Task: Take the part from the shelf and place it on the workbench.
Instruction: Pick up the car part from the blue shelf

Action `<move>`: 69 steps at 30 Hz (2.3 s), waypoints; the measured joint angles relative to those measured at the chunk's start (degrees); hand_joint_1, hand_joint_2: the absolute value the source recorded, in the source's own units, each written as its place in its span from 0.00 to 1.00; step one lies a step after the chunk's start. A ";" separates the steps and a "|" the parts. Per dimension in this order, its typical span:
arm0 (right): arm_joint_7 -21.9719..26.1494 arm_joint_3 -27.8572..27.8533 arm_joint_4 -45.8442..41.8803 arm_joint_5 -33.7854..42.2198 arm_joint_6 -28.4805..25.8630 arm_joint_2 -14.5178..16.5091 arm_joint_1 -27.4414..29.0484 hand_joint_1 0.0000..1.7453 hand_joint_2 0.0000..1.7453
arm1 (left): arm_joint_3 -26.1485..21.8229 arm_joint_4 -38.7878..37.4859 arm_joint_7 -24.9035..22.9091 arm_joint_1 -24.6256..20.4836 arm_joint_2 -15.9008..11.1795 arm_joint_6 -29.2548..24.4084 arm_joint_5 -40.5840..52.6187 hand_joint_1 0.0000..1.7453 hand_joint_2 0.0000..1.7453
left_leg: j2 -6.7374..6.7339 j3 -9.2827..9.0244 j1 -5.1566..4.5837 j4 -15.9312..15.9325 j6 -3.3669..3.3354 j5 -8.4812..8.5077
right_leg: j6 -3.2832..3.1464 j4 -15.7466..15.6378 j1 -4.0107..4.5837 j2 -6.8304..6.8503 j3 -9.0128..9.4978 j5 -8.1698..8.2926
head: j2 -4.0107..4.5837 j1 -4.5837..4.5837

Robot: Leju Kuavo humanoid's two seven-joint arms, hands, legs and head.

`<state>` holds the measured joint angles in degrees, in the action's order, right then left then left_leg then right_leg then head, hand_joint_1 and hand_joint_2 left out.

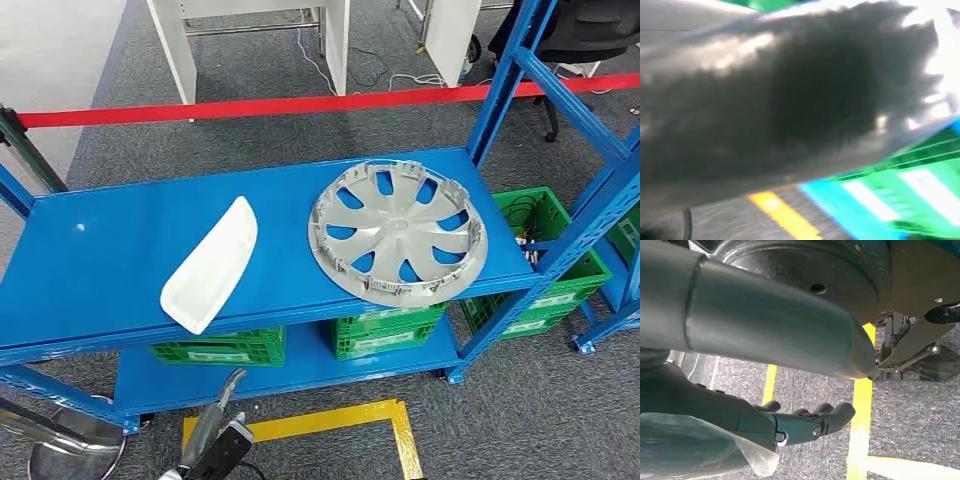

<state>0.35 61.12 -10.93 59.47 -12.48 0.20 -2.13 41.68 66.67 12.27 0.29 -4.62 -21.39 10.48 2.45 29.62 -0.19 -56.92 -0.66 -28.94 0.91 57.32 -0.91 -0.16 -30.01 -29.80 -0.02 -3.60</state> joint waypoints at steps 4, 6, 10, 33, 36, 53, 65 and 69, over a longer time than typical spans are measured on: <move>0.32 0.63 0.10 0.18 -0.04 0.00 -0.03 0.00 0.00 | 0.00 3.36 3.70 0.59 -0.34 -0.88 0.62 0.00 0.00 | 0.00 0.00 0.00 0.00 0.00 0.00 | 0.00 0.00 0.00 0.00 0.01 0.00 | 0.00 0.00; 0.38 0.91 0.11 0.13 -0.11 0.00 -0.04 0.00 0.00 | -0.01 5.20 5.59 1.12 -0.55 -1.56 0.44 0.00 0.50 | -0.02 0.00 0.00 0.00 0.00 0.00 | 0.00 0.00 0.00 -0.04 0.00 0.00 | 0.00 0.00; 0.96 1.84 0.13 -0.21 -0.82 -0.01 -0.18 0.00 0.00 | -0.20 11.95 17.39 2.36 -1.25 -6.13 -3.02 0.00 1.00 | -0.04 0.00 0.00 -0.01 0.00 0.00 | 0.00 0.00 0.00 -0.04 0.00 0.00 | 0.00 0.00; 0.56 3.30 0.17 -1.21 -0.41 -0.02 -0.75 0.00 0.00 | -14.18 22.84 12.86 2.59 -2.87 -18.69 22.44 0.00 1.00 | -0.05 0.00 0.00 -0.01 0.00 0.00 | 0.00 0.01 0.00 -0.05 -0.02 0.00 | 0.00 -0.01; 0.41 3.45 0.19 -1.53 -0.20 -0.02 -0.86 0.00 0.00 | -15.90 20.58 11.17 0.45 -2.87 -18.63 21.75 0.00 1.00 | -0.05 -0.01 0.00 -0.01 0.00 0.00 | 0.00 0.01 0.00 -0.06 0.00 0.01 | 0.00 0.00; 0.02 4.76 0.25 -3.04 -0.11 -0.28 -1.12 0.00 0.00 | -17.51 7.67 10.92 -7.95 -1.63 -18.03 20.18 0.00 1.00 | -0.06 0.01 0.00 -0.03 0.00 0.00 | 0.01 0.01 0.00 -0.09 -0.02 0.01 | 0.00 0.00; -0.55 5.57 0.32 -3.97 -0.10 -0.39 -1.20 0.00 0.00 | -17.41 3.72 10.62 -10.53 -0.85 -16.35 19.39 0.00 1.00 | -0.06 0.00 0.00 -0.04 0.00 0.00 | 0.01 0.01 0.00 -0.10 -0.02 0.01 | 0.00 0.00; -0.72 5.64 0.33 -4.13 -0.09 -0.41 -1.25 0.00 0.00 | -17.36 2.99 10.12 -11.06 -0.73 -15.49 18.62 0.00 1.00 | -0.06 0.00 0.00 -0.04 0.00 0.00 | 0.01 0.01 0.00 -0.10 -0.02 0.01 | 0.00 0.00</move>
<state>-0.37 66.77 -10.60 55.35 -12.57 -0.21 -3.38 24.32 69.66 22.39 -10.77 -5.36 -36.88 29.10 2.39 29.63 -0.19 -56.96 -0.66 -28.93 0.92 57.33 -0.91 -0.25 -30.03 -29.79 -0.02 -3.60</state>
